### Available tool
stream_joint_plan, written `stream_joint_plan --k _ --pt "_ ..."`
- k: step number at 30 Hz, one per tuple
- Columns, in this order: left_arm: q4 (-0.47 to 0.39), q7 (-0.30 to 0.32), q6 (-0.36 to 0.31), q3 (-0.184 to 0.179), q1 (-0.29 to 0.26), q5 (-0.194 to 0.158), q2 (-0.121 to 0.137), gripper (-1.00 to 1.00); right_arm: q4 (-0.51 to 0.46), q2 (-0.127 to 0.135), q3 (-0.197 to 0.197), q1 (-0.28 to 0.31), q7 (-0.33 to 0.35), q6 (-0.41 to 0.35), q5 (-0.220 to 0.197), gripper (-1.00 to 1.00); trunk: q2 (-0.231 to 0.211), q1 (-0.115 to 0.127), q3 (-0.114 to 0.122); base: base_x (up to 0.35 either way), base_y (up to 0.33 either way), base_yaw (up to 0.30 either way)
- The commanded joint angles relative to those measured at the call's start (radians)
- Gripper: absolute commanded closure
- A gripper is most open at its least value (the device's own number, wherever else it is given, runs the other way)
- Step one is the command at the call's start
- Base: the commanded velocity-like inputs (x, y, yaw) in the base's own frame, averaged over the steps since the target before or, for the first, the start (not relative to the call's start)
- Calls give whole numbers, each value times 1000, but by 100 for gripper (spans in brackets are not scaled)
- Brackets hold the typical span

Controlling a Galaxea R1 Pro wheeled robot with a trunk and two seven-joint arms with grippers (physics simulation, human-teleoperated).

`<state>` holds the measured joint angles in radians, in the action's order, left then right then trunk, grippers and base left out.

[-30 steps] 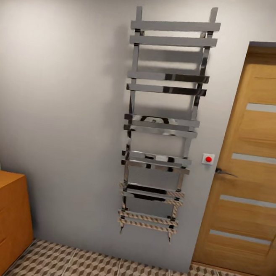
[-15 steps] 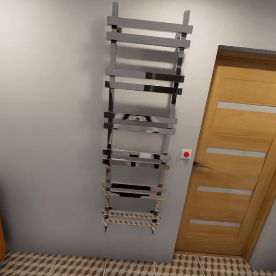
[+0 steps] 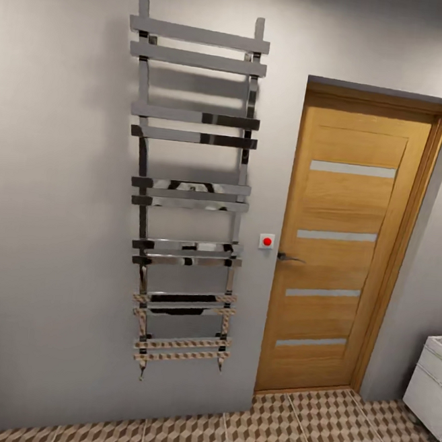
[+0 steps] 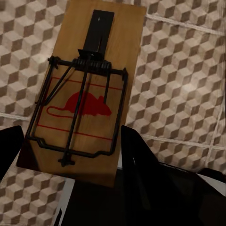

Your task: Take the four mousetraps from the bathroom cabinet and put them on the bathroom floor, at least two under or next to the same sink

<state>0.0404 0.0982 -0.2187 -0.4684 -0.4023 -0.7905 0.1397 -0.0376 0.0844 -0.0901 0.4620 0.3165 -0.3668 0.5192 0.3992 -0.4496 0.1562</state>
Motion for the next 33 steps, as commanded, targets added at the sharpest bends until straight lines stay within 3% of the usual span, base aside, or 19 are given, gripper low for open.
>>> stream_joint_plan --k 1,14,21,33 --pt "3 12 4 -9 0 -7 0 100 -2 0 -8 0 4 -6 8 100 1 0 0 0 0 -295" --pt "3 13 13 -10 0 -6 -27 100 -3 0 -10 0 3 -6 -5 100 1 0 8 0 0 -294" --pt "4 12 14 -10 0 -6 -29 100 -3 0 -8 0 3 -6 -60 100 1 0 13 0 0 -290" --pt "4 11 14 -10 0 -6 -29 100 -3 0 -8 0 1 -6 -72 100 1 0 23 0 0 -287"
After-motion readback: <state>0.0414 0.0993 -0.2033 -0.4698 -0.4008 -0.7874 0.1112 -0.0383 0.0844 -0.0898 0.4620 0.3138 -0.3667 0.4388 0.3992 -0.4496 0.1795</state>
